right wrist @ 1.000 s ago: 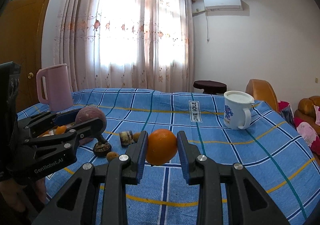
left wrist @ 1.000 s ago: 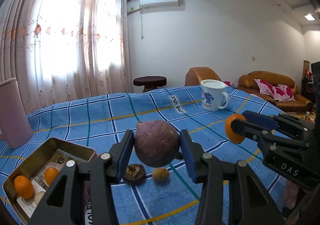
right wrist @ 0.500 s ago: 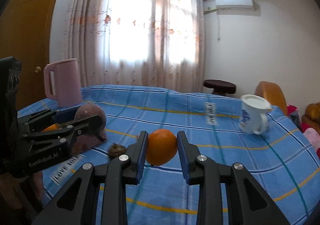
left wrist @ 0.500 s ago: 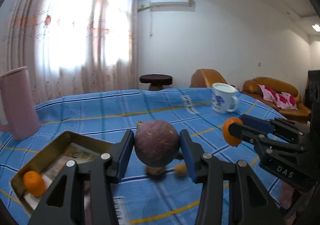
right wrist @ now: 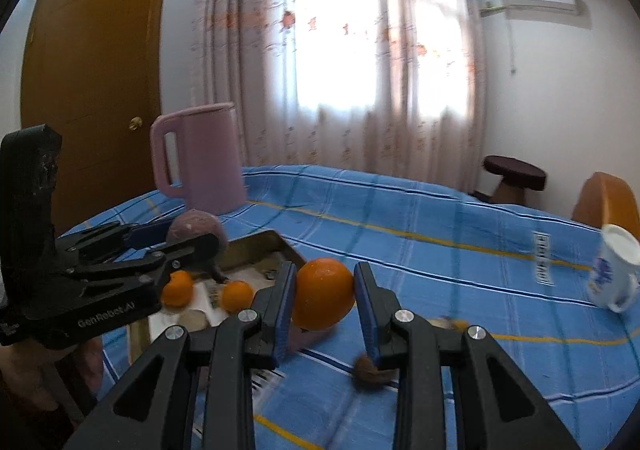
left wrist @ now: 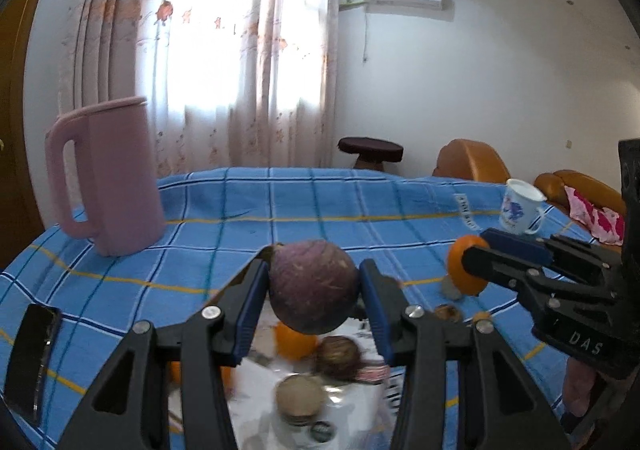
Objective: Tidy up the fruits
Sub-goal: 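Carry the purple fruit in the left tool and small orange in the right toward the tin, then open the left tool over the tin while the right tool releases the orange there, then grasp a yellow-brown round fruit with the right tool while the left grasps the brown dried fruit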
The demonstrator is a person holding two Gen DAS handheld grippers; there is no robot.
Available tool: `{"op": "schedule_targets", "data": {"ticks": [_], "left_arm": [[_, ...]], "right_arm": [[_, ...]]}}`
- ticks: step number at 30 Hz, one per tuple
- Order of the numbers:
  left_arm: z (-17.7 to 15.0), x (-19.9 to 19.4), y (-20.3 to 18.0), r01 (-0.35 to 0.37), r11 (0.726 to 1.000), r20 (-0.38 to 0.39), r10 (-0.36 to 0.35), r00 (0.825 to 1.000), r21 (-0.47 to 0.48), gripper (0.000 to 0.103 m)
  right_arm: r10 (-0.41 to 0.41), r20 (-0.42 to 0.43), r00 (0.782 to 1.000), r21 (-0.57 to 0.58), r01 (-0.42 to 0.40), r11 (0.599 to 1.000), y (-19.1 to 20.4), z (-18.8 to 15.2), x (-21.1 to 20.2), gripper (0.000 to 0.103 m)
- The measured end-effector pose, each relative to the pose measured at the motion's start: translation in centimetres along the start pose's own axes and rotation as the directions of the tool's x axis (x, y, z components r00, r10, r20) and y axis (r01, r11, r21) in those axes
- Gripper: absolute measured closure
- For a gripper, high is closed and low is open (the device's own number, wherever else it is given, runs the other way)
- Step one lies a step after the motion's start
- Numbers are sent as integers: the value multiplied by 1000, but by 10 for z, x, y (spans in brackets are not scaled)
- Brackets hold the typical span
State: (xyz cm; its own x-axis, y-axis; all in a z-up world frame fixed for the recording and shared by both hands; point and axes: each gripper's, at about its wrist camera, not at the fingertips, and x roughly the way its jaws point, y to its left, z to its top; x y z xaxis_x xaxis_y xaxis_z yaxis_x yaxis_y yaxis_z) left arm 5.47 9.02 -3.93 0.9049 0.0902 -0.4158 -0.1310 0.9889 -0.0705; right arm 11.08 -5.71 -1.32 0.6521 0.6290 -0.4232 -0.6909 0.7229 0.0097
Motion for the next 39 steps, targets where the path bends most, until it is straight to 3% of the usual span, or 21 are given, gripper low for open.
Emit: {"op": "schedule_targets", "data": {"ticks": [8, 15, 22, 25, 27, 30, 32, 34, 39], "left_arm": [[-3, 20, 33, -43, 999, -68, 41, 997, -26, 54], [-11, 34, 45, -69, 997, -132, 66, 989, -19, 54], [-15, 35, 51, -84, 996, -138, 79, 987, -28, 54], [-15, 31, 48, -87, 996, -115, 84, 990, -26, 51], [-12, 25, 45, -85, 996, -98, 82, 992, -23, 43], [-7, 12, 38, -88, 996, -49, 86, 995, -25, 23], [-4, 4, 30, -71, 997, -28, 70, 997, -24, 21], [-3, 0, 19, -50, 999, -15, 50, 999, -10, 20], [-5, -2, -21, 14, 999, -11, -13, 1000, 42, 11]], "right_arm": [[63, -75, 995, -59, -68, 996, 46, -2, 43, 71], [79, -149, 986, -67, -90, 994, 62, -10, 67, 71], [84, -197, 977, -87, -103, 991, 70, -17, 77, 70], [75, -193, 978, -96, -95, 991, 68, -19, 72, 63], [71, -182, 981, -95, -90, 991, 64, -19, 65, 55], [41, -152, 988, -86, -54, 995, 47, -20, 42, 55], [10, -139, 990, -70, -20, 997, 26, -24, 24, 55], [-75, -150, 986, -65, 66, 996, 1, -31, 10, 55], [-203, -208, 957, -35, 201, 979, -51, -48, -4, 55]]}}
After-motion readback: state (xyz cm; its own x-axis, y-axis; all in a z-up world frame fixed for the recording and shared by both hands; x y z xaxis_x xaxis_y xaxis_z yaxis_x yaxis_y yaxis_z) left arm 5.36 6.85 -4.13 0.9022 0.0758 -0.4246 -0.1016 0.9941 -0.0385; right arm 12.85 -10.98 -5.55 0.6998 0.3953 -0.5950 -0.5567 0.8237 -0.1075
